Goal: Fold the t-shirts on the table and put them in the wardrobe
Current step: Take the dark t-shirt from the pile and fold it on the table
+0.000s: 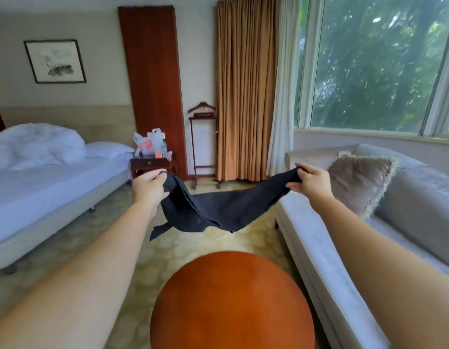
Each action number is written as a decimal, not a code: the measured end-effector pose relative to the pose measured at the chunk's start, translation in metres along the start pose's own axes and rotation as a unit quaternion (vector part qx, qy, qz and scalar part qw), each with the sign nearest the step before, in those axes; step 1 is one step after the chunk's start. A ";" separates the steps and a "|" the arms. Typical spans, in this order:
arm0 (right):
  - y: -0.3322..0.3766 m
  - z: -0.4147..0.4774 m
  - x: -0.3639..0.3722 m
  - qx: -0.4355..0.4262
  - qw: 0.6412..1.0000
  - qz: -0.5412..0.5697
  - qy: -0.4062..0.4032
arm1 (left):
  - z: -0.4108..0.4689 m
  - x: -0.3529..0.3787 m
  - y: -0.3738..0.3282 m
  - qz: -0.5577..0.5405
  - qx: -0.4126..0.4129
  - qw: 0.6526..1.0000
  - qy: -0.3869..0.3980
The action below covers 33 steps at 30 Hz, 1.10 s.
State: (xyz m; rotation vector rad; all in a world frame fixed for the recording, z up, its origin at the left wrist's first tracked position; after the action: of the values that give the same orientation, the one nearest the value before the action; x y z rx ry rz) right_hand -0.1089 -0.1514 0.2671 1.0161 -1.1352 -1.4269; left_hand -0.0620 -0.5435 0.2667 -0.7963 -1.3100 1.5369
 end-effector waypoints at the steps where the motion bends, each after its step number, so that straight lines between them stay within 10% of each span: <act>1: -0.020 -0.009 -0.006 0.028 0.999 -0.017 0.010 | -0.011 -0.005 0.017 0.011 -0.028 1.000 0.004; 12: -0.101 -0.092 -0.049 0.170 0.969 -0.163 0.076 | -0.089 -0.057 0.085 0.221 -0.164 0.959 0.070; 20: -0.076 -0.128 -0.057 0.218 0.934 -0.201 0.198 | -0.141 -0.063 0.076 0.272 -0.288 0.866 0.306; 23: -0.098 -0.160 -0.056 0.292 0.864 -0.271 0.307 | -0.176 -0.065 0.096 0.319 -0.362 0.788 0.383; 28: -0.170 -0.214 -0.080 0.447 0.651 -0.467 0.399 | -0.221 -0.069 0.146 0.426 -0.456 0.632 0.460; 33: -0.200 -0.182 -0.072 0.370 0.730 -0.489 0.303 | -0.182 -0.046 0.176 0.531 -0.336 0.676 0.386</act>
State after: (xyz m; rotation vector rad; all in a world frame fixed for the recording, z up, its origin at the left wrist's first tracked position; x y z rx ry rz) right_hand 0.0380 -0.0940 0.0357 2.7205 -0.6137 -1.1334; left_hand 0.0769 -0.5191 0.0514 -2.6941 -0.6546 1.0964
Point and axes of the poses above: each hand's wrist, its own z-axis towards the middle knuckle, its own x-axis out of the palm, y = z × x, the point moved 6 cm from there along z, towards the middle knuckle, and after that the axes turned 12 degrees about y, right-handed, at the moved point
